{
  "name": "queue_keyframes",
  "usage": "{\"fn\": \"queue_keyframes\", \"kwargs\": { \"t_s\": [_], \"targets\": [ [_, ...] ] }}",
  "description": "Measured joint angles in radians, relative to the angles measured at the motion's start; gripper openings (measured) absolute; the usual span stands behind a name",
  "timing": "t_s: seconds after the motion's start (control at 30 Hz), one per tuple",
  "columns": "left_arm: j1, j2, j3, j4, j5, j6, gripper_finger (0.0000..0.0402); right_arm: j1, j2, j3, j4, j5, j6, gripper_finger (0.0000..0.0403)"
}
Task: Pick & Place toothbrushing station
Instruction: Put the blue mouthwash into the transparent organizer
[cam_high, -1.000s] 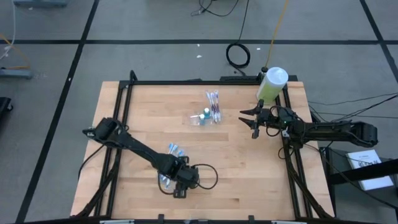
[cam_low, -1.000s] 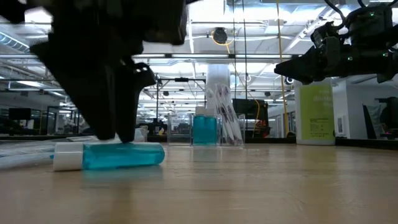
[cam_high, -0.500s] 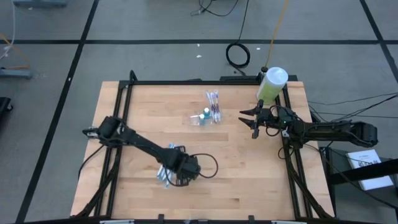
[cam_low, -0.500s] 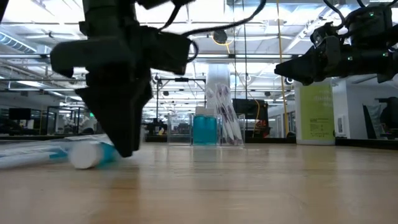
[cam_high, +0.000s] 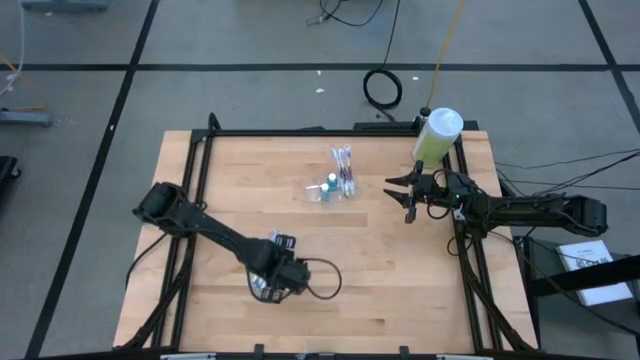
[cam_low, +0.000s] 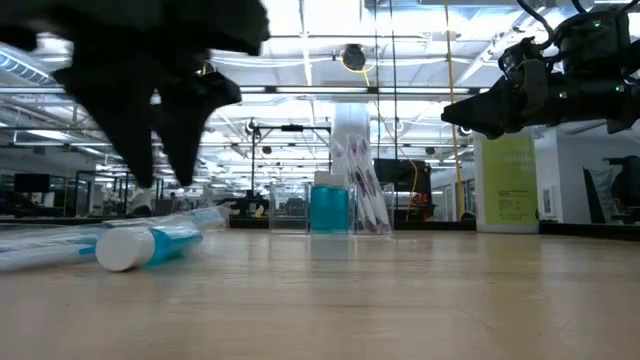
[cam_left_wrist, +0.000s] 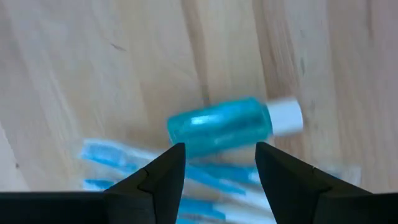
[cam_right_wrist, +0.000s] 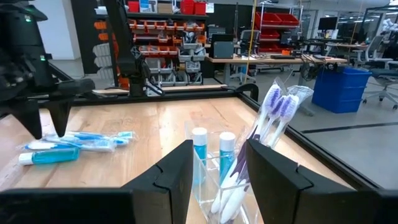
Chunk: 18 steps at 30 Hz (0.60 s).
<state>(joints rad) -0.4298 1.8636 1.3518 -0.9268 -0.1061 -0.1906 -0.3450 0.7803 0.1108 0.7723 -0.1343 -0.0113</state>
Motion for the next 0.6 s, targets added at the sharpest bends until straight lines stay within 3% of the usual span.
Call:
{"fn": "queue_keyframes", "kwargs": {
  "t_s": [0.2,0.47,0.6],
  "targets": [
    [-0.019,0.060,0.000,-0.028,0.016,-0.006,0.0202,0.000,0.000,0.000,-0.013,-0.001,0.000,0.0141],
    [-0.018,0.133,-0.001,0.004,0.240,-0.052,0.0202,0.000,0.000,0.000,-0.017,-0.001,0.008,0.0141],
    [-0.012,0.136,-0.001,0.088,0.238,-0.028,0.0202,0.000,0.000,0.000,-0.016,-0.001,0.008,0.0141]
  ]
}}
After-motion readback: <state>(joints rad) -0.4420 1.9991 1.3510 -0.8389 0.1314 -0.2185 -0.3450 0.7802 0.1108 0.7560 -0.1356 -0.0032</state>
